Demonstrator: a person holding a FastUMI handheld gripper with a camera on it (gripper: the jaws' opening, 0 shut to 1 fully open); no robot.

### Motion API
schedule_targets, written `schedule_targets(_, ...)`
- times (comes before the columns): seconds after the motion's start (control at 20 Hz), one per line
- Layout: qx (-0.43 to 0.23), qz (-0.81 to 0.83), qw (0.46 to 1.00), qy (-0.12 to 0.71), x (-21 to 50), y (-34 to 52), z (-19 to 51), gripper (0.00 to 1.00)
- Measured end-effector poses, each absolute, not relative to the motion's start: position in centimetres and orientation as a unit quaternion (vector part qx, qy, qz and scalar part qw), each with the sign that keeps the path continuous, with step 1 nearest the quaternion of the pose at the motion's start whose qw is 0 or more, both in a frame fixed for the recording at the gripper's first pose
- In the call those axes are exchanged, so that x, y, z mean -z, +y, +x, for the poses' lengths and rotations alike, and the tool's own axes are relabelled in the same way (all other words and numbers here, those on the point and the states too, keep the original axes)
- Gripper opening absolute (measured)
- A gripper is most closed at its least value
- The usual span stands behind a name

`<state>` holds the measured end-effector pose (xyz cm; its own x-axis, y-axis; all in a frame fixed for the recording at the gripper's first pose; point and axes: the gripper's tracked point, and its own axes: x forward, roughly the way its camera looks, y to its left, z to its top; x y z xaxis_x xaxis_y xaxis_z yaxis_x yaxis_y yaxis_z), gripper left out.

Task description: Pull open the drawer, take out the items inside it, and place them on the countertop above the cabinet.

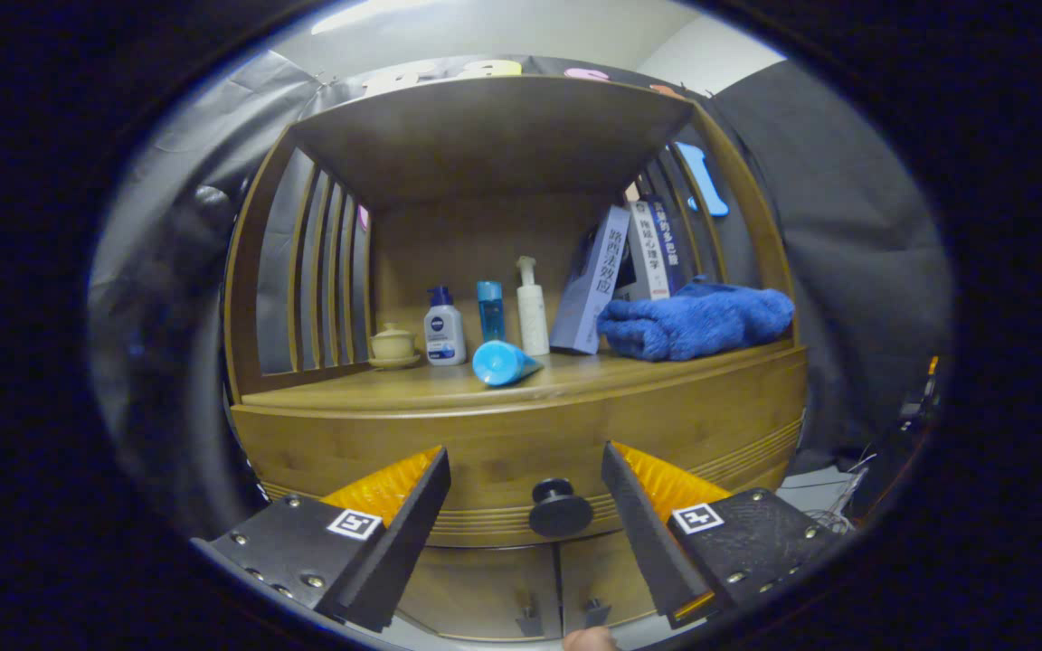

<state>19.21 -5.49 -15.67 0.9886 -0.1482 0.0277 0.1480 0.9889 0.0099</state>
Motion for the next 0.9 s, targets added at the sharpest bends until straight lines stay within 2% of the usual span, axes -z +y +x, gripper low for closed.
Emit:
schedule_targets(0.4,0.091,-0.017,0.996,-0.002,9.5,-9.0,11.1,1.00)
schedule_targets(0.6,0.077,-0.024,0.997,0.013,7.0,-8.5,8.2,1.00)
schedule_targets(0.9,0.059,-0.003,0.998,-0.015,-1.2,-6.3,3.6,1.00)
